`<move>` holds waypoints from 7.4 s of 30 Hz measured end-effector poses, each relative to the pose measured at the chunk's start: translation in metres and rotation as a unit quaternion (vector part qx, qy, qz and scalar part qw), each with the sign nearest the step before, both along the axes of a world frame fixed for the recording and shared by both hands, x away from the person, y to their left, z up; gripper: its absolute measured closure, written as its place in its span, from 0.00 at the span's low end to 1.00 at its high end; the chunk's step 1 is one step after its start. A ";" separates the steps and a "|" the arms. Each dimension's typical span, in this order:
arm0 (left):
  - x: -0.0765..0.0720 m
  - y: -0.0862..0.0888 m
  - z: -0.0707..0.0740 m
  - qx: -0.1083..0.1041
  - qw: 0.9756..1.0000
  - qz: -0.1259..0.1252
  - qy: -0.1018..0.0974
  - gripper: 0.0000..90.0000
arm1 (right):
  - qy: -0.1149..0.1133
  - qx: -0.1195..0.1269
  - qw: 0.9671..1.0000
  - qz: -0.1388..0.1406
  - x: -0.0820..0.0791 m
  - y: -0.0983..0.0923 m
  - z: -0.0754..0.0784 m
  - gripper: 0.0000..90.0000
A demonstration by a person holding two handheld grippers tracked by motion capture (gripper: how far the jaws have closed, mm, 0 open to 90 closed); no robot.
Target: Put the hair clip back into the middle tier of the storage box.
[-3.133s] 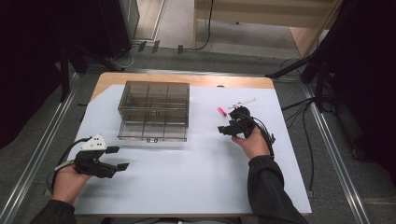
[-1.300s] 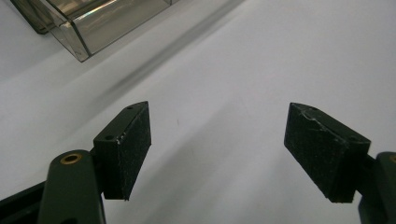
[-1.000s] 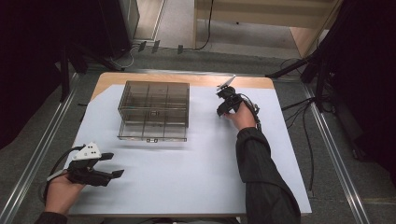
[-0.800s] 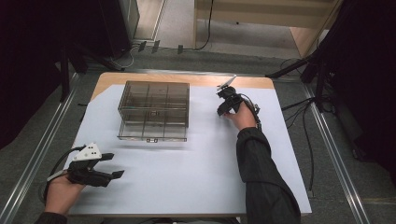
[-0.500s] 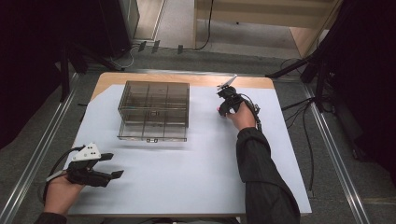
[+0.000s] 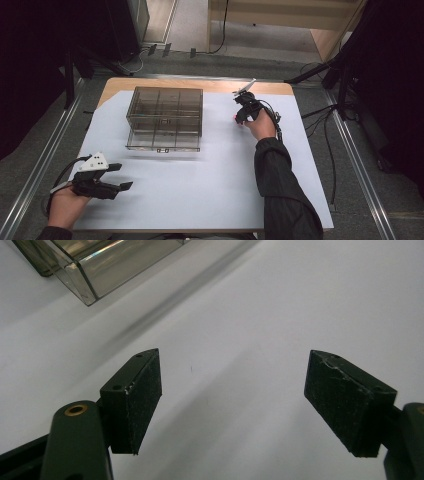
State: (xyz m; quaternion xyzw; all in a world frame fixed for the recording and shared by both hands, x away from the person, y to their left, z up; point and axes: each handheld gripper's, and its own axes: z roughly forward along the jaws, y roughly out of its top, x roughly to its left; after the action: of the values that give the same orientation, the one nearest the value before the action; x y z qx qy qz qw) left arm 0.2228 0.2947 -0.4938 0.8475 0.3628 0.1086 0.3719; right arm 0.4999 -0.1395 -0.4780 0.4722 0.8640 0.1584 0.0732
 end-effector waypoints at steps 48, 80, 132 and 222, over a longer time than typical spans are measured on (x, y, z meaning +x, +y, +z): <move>0.028 -0.003 0.000 -0.007 1.000 -0.012 0.011 0.27 | -0.015 0.050 0.998 0.022 -0.083 -0.007 0.024 0.86; 0.021 0.000 0.001 -0.007 1.000 -0.007 0.006 0.27 | -0.013 0.070 0.993 0.098 -0.103 0.041 0.038 0.86; 0.008 0.004 0.000 -0.004 1.000 0.000 0.004 0.27 | -0.020 0.084 0.981 0.174 -0.115 0.111 0.060 0.86; 0.010 0.004 0.001 -0.003 1.000 0.002 0.005 0.27 | -0.021 0.116 0.975 0.190 -0.110 0.133 0.038 0.67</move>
State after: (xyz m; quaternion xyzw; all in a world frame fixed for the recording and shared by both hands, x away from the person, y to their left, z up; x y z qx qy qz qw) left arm 0.2328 0.2992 -0.4931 0.8462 0.3666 0.1038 0.3725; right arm 0.3895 -0.0061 -0.4396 0.3016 0.9119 0.2782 0.0052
